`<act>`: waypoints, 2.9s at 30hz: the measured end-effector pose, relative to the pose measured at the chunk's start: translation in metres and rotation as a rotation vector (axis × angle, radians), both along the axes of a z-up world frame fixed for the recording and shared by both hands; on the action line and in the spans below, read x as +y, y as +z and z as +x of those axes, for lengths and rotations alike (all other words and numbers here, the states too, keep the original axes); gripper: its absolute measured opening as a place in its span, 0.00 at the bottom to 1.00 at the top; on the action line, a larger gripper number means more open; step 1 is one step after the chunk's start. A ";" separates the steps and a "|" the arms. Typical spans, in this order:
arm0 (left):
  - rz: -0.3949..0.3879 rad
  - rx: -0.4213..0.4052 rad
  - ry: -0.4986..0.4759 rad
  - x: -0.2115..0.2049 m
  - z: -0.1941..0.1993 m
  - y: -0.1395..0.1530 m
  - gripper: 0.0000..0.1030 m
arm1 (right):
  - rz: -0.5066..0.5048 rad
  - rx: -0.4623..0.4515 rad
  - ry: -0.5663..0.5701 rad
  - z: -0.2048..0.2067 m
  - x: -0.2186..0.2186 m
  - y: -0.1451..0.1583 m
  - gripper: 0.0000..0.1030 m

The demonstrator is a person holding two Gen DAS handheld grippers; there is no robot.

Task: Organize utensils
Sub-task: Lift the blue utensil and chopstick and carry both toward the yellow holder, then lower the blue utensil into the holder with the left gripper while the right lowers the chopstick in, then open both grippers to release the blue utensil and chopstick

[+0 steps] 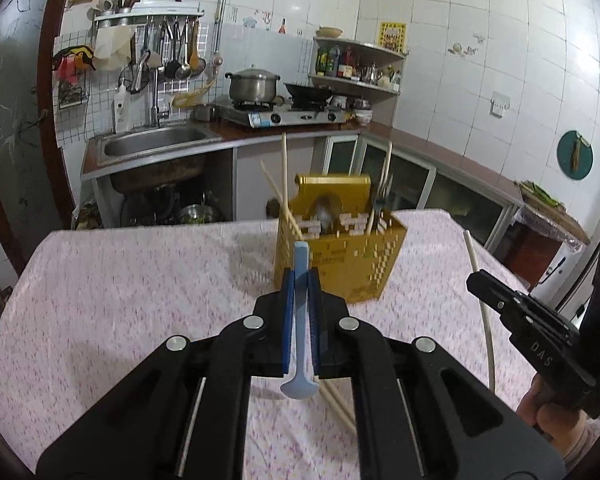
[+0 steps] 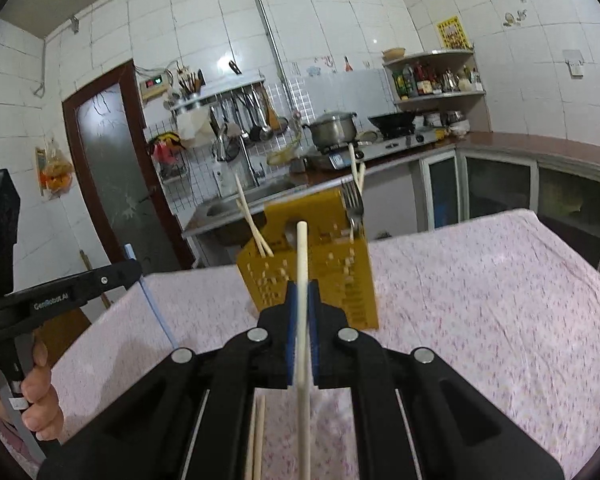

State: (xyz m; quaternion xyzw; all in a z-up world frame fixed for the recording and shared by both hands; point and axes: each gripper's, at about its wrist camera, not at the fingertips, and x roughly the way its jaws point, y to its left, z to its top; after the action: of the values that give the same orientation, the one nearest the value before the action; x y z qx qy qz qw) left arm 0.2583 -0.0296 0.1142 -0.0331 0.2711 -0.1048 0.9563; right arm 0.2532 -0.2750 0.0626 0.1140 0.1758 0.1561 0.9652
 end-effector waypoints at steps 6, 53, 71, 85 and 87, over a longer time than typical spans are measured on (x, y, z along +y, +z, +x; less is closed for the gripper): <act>0.001 -0.033 -0.008 -0.005 0.027 0.026 0.05 | 0.009 0.003 -0.001 0.024 -0.005 0.022 0.05; 0.041 -0.120 -0.045 -0.026 0.142 0.035 0.05 | -0.091 -0.113 -0.048 0.153 0.013 0.082 0.05; 0.042 -0.102 -0.036 -0.028 0.154 0.022 0.05 | -0.106 -0.279 -0.109 0.149 0.012 0.091 0.05; 0.069 -0.011 -0.028 -0.036 0.158 -0.029 0.06 | -0.128 -0.092 -0.095 0.160 -0.001 0.010 0.07; 0.063 0.005 -0.020 -0.033 0.155 -0.031 0.09 | -0.146 -0.043 -0.094 0.161 -0.002 0.006 0.15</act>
State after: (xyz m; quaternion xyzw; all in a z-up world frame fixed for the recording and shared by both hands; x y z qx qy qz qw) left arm 0.4134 -0.0625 0.0836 -0.0007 0.2771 -0.1056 0.9550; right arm 0.4139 -0.2774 0.0686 0.0483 0.1603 0.0998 0.9808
